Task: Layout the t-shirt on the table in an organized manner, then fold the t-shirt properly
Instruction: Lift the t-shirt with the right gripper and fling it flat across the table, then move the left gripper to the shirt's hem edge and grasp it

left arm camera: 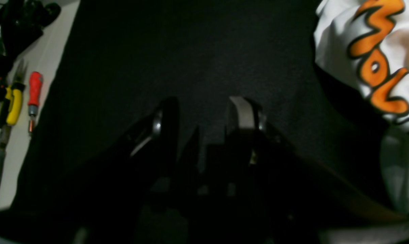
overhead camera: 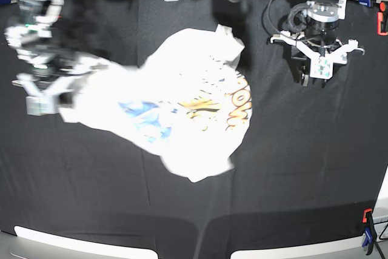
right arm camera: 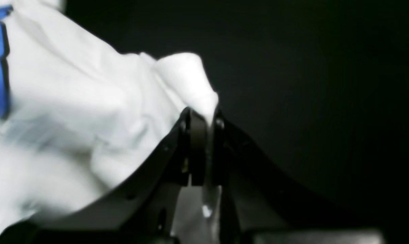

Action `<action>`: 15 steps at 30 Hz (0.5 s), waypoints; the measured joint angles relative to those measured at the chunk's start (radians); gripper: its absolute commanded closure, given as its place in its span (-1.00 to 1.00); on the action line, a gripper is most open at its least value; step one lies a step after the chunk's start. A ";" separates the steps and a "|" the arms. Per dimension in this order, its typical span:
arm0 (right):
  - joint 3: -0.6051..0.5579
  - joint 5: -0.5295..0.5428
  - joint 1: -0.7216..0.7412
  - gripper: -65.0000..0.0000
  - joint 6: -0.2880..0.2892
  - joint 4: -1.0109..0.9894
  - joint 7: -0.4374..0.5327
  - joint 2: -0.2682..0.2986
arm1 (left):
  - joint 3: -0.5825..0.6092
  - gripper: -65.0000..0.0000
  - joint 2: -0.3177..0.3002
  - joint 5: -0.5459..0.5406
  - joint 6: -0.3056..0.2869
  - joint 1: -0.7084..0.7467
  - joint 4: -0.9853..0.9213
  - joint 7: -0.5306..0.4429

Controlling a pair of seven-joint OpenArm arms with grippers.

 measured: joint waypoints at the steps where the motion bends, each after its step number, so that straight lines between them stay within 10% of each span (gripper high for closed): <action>1: 0.043 0.002 0.000 1.00 0.001 0.000 -0.005 0.014 | 0.000 0.34 0.000 0.000 0.000 0.000 0.000 0.000; 15: 0.481 0.071 0.002 1.00 -0.001 0.000 -0.037 0.149 | 0.000 0.34 0.000 -0.001 0.000 0.000 0.000 0.000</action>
